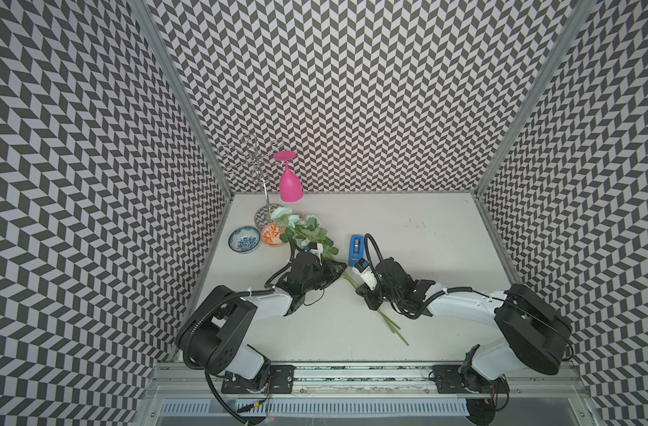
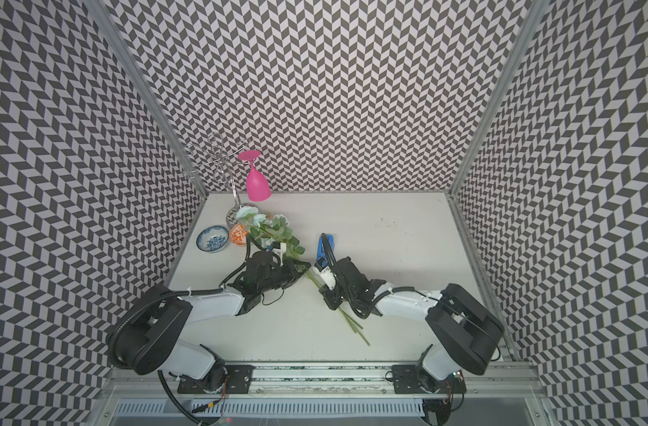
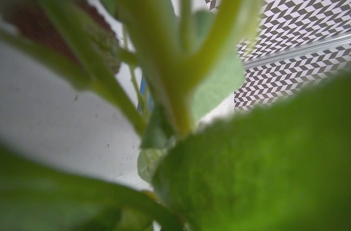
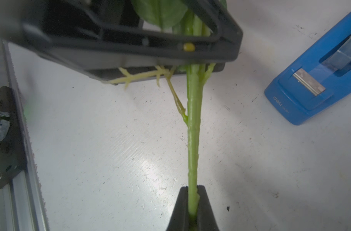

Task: Wrap bouquets with tape
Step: Gather the flowers at the center of the board.

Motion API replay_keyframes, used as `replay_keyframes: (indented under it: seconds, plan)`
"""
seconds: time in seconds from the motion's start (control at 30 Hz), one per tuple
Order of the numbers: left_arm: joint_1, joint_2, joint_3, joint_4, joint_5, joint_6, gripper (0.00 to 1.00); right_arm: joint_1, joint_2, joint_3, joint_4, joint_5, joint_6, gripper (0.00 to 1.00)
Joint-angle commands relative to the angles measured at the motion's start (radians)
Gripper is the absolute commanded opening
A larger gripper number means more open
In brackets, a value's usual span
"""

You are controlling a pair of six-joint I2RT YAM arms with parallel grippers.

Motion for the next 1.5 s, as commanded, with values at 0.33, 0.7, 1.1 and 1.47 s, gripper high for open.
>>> replay_keyframes:
  seconds: [0.33,0.7,1.1,1.47]
  plan:
    - [0.033,-0.157,-0.025,-0.009,-0.046,0.002,0.01,0.016,-0.073,0.086,-0.038,0.038,-0.027,0.49]
    - [0.028,-0.333,-0.114,-0.029,-0.165,-0.086,0.0,0.041,0.03,0.172,-0.049,0.092,-0.052,0.38]
    - [0.026,-0.506,-0.253,-0.009,-0.176,-0.19,0.31,0.041,0.038,0.187,-0.002,0.154,-0.184,0.0]
    - [0.021,-0.526,-0.317,0.07,-0.149,-0.232,0.62,0.041,-0.004,0.105,0.056,-0.098,-0.53,0.0]
